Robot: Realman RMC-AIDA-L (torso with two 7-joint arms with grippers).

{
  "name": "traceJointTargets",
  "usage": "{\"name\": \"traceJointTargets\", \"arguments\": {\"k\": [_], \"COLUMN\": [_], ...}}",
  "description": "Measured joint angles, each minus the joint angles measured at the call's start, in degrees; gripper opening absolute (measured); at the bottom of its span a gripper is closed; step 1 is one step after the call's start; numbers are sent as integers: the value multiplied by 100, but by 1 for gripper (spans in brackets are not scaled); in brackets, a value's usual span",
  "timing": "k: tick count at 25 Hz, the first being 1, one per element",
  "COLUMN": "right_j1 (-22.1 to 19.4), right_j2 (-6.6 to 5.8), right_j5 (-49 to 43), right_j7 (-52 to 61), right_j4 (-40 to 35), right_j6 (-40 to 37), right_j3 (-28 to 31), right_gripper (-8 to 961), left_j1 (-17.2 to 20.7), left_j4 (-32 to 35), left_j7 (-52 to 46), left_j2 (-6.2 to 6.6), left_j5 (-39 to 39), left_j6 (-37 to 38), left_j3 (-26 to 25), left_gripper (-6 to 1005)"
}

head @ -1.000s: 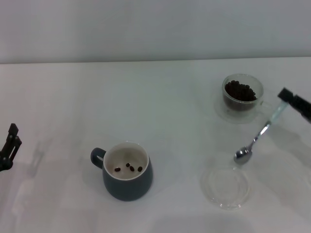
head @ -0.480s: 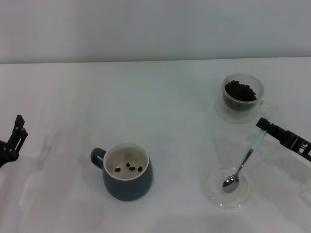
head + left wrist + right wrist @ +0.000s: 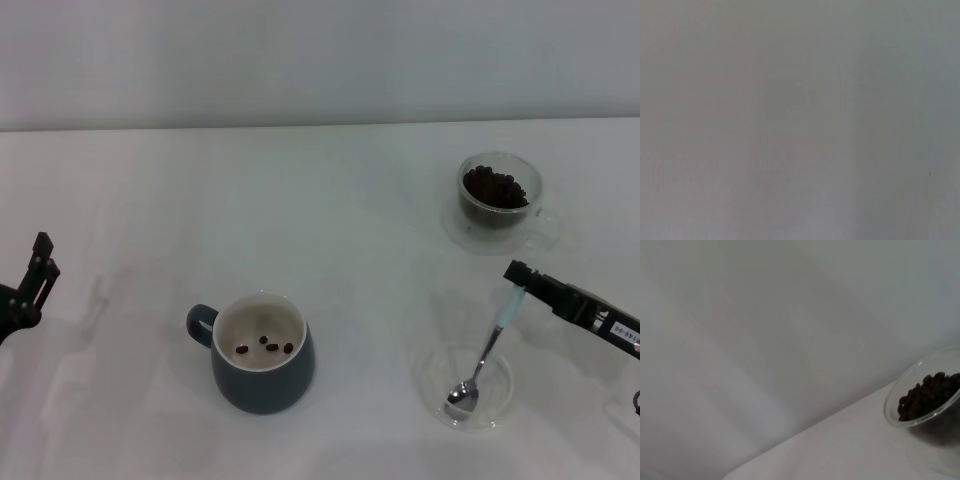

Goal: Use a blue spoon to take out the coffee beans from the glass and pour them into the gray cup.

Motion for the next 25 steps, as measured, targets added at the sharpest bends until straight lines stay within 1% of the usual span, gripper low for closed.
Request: {"name": "traceJointTargets", "arguments": {"k": [6, 11, 14, 19, 22, 24, 25], "right_j1": [28, 26, 36, 155, 141, 85, 46], "right_j2": [110, 124, 95, -20, -75, -80, -62], "right_j5": [-117, -129, -130, -104, -79, -75, -72], "right_j7": [23, 0, 0, 6, -136, -534, -864], "right_j4": [5, 4, -49, -50, -162, -274, -344], "right_j6": [94, 133, 184, 374, 405, 284, 187], "right_j3": [-5, 12, 28, 67, 371, 829, 1172], "right_gripper": [308, 311, 313, 317, 385, 430, 452], "left_j1": [2, 2, 8, 25, 46, 51, 54], "left_j4": [5, 6, 6, 6, 0, -4, -8], "left_j7": [-23, -21, -24, -28, -30, -32, -33], "left_j2": [0, 0, 0, 0, 0, 0, 0], "left_j5": [0, 0, 0, 0, 0, 0, 0], "left_j6": [0, 2, 4, 7, 9, 10, 10], "left_j3": [0, 0, 0, 0, 1, 0, 1], "left_gripper": [775, 775, 775, 775, 775, 775, 775]}}
